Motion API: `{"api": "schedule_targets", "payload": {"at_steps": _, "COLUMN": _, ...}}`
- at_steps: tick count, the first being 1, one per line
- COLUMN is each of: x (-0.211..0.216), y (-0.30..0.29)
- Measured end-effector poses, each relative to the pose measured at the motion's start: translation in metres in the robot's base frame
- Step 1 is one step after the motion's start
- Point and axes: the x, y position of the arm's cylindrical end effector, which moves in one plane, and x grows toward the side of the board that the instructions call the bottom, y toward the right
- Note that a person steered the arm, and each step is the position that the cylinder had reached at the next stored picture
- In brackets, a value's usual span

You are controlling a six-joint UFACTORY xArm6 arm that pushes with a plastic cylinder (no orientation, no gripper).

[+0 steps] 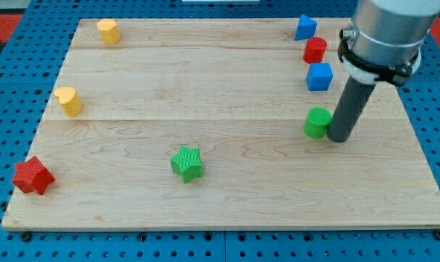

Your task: Move the green circle to the bottom of the blue cube

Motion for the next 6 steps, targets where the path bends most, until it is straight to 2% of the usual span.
{"api": "schedule_targets", "payload": {"at_steps": 1, "x": 0.044, "y": 0.012}}
{"api": "schedule_targets", "payload": {"at_steps": 3, "x": 0.022, "y": -0.017}}
{"api": "schedule_targets", "payload": {"at_steps": 4, "x": 0.003, "y": -0.011}}
{"api": "schedule_targets", "payload": {"at_steps": 6, "x": -0.009, "y": -0.002}}
